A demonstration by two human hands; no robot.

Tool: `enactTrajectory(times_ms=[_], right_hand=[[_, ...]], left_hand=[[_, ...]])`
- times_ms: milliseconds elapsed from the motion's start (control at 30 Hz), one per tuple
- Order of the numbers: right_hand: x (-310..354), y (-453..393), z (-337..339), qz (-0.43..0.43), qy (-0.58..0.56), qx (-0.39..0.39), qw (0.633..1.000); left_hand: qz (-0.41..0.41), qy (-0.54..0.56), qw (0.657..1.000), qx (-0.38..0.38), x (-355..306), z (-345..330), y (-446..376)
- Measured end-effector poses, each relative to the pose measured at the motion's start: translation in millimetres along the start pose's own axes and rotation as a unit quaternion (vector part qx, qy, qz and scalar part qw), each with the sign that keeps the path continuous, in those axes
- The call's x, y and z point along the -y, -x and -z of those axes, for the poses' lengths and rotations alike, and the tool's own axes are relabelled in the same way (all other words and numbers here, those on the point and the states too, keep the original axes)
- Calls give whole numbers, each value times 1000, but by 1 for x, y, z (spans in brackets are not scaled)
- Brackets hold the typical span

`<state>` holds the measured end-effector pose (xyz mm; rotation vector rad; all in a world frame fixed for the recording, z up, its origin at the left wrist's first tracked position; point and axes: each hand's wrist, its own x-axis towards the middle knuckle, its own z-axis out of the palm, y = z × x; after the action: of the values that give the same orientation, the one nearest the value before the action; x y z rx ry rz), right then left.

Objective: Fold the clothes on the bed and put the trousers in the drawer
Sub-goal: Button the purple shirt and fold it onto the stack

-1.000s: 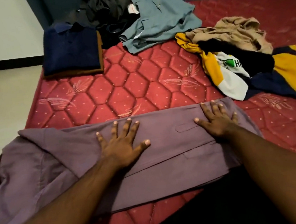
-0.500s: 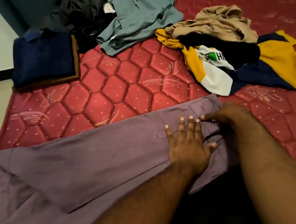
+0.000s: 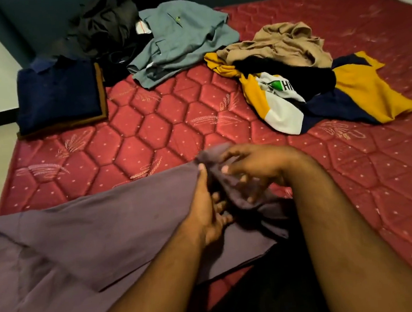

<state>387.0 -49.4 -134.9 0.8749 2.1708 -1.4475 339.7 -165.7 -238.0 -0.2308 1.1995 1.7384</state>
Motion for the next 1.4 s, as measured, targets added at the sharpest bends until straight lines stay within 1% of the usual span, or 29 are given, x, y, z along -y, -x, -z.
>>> enactTrajectory(times_ms=[33, 67, 100, 167, 200, 233, 267, 333, 433, 500, 600, 667, 733, 800, 867, 933, 1000, 1100, 1133, 1167, 1200, 1233, 1300, 1333, 1400], right_hand=[[-3, -2, -4, 7, -63, 51, 997], [-4, -2, -9, 22, -105, 58, 992], [-7, -6, -7, 31, -139, 22, 990], [-20, -12, 8, 41, -182, -114, 976], [-29, -17, 16, 28, -171, -179, 968], [-38, -19, 24, 0, -138, -214, 967], [-48, -23, 29, -35, -88, -219, 971], [-59, -26, 33, -86, -18, -164, 983], [-58, -25, 30, -98, 8, -75, 992], [-58, -26, 31, -92, -10, -47, 995], [-66, -33, 33, -113, -35, -23, 993], [-67, -37, 28, -129, -36, 10, 991], [-66, -41, 22, -128, -32, 27, 991], [-62, -45, 16, -121, -20, 30, 992], [-62, -51, 12, -113, 3, 26, 993], [-66, -62, 11, -96, 8, -1, 995], [-66, -69, 11, -51, 11, -66, 996], [-60, -74, 20, 14, -8, -181, 983], [-59, -75, 24, 21, -11, -200, 980], [-59, -72, 28, 17, -1, -198, 980], [-60, -71, 31, 0, 11, -178, 984], [-61, -69, 34, -21, 18, -158, 987], [-68, -61, 36, -37, 3, -133, 990], [-72, -57, 37, -31, -25, -130, 991], [-78, -46, 37, -16, -67, -127, 989]], left_hand=[[24, 54, 998, 31, -2, 3, 6], [22, 89, 994, 60, -3, 5, 11], [8, 103, 992, 74, -1, 5, 11], [7, 94, 993, 67, 4, 1, 8], [7, 68, 996, 52, 8, -2, 4], [-8, 27, 999, 16, 13, -6, 0], [-25, -13, 999, -23, 18, -10, -1], [-64, -79, 992, -75, 25, -19, -7], [-111, -86, 986, -95, 15, -25, -17], [-134, -97, 982, -88, -1, -22, -23], [-130, -95, 984, -79, -17, -9, -25], [-132, -91, 984, -72, -15, 2, -24], [-140, -77, 985, -65, -9, 12, -23], [-153, -62, 986, -36, -1, 18, -21], [-174, -81, 981, 4, 9, 21, -20], [-200, -101, 974, 17, 14, 20, -21], [-221, -90, 971, -12, 12, 12, -26], [-230, -50, 970, -65, 5, -7, -39], [-238, -55, 967, -75, 5, -11, -42], [-253, -79, 961, -81, 5, -17, -45], [-271, -121, 950, -93, 6, -19, -46], [-292, -180, 932, -114, 6, -20, -46], [-327, -311, 876, -173, 8, -16, -46], [-335, -361, 850, -185, 8, -13, -47], [-336, -434, 817, -175, 10, -6, -47]])
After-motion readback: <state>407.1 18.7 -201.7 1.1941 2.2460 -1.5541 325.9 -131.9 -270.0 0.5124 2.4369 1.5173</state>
